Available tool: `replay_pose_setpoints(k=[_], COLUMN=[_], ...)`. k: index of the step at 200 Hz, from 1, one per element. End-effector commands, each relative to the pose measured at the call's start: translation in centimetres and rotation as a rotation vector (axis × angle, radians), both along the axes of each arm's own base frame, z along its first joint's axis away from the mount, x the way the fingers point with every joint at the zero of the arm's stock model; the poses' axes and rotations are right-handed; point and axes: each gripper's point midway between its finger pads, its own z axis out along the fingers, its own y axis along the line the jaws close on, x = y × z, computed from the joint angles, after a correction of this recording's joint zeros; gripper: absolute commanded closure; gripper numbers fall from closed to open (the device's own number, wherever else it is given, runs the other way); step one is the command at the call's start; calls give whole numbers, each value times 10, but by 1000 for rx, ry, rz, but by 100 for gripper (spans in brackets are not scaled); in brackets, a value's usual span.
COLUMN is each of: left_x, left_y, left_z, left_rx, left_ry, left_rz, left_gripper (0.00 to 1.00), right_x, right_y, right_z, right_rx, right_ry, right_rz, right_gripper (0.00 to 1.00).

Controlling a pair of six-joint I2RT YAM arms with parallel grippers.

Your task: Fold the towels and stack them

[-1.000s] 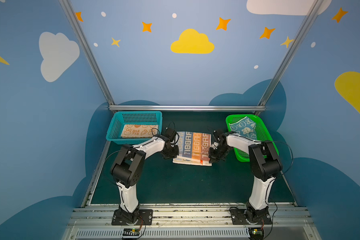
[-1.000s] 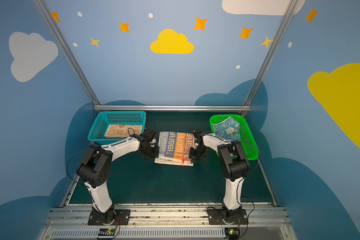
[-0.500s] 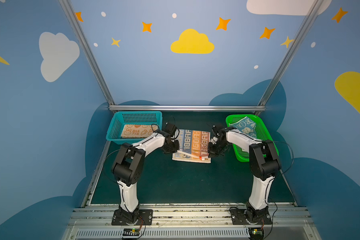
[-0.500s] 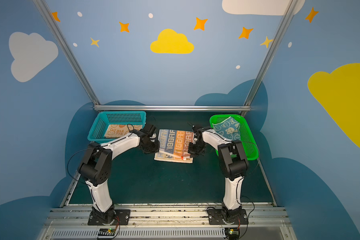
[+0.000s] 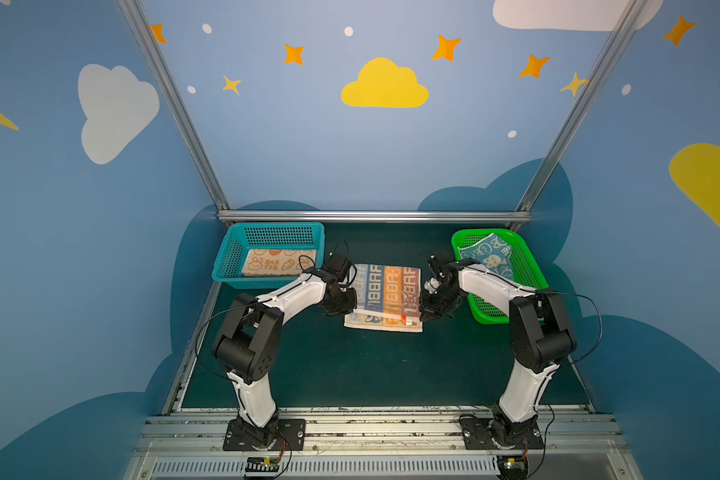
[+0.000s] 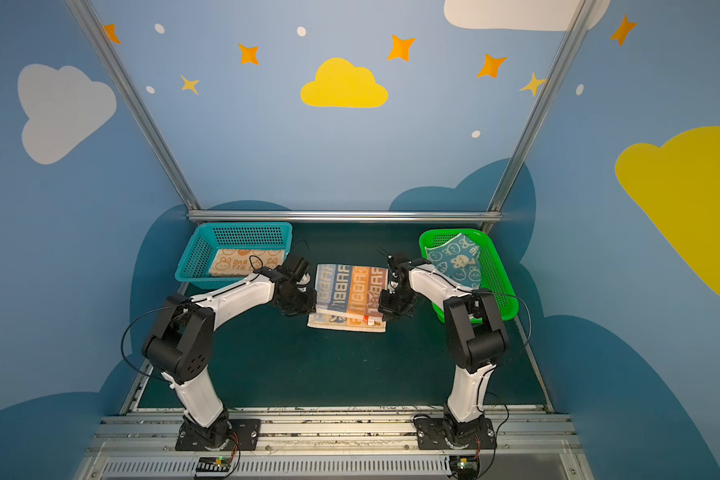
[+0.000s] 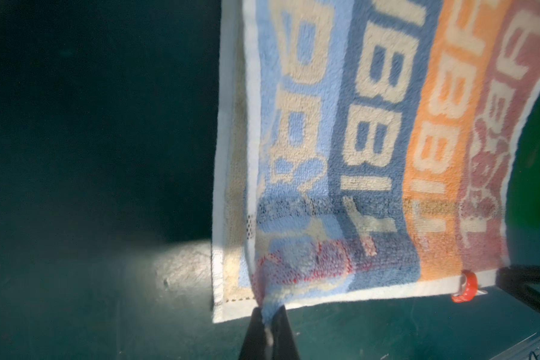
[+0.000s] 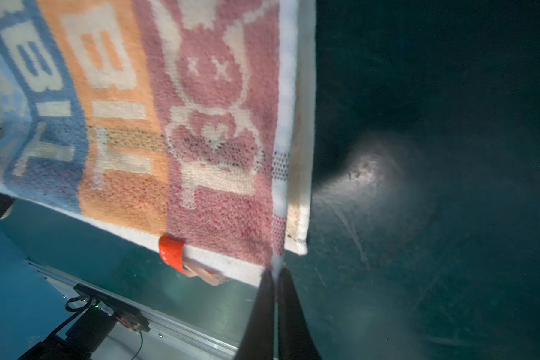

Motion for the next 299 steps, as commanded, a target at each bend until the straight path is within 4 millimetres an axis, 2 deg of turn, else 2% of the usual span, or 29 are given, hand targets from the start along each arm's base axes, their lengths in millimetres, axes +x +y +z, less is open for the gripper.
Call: replay_pose_setpoints(k=[1,40,67,83,99,136,158,175,204,249,299], left_x=[-5,-10,-5,4,14,33,33,28,16,-2,-9], left_y=[3,4,1,2,2,6,9,9,11,6,5], left_z=[-13,-32,-42,-41,-30,17,34,40,30,-4,-19], left_rx=[6,11,17,21,13,12,5,-8,-24,-21,-10], left_ry=[26,60,79,77,57,-39,-72,-82,-65,7,38], left_rz=[14,19,13,17,20,22,28,32,43,32,25], left_gripper=[97,97,97,97,97,97,97,97,97,97,97], right_x=[-7,-7,2,12,21,35,35,31,18,6,0], right_y=[-1,1,4,7,8,10,7,7,5,11,14], right_z=[-18,-34,-39,-36,-25,20,40,45,33,-1,-26], right_rx=[-18,-19,-19,-9,-1,13,8,6,-1,-2,-20], right_ry=[36,63,69,63,43,-40,-79,-84,-65,2,48], right_rz=[-1,-4,-6,-8,-9,-2,5,11,12,15,23], right_gripper=[100,100,100,100,100,100,100,100,100,100,100])
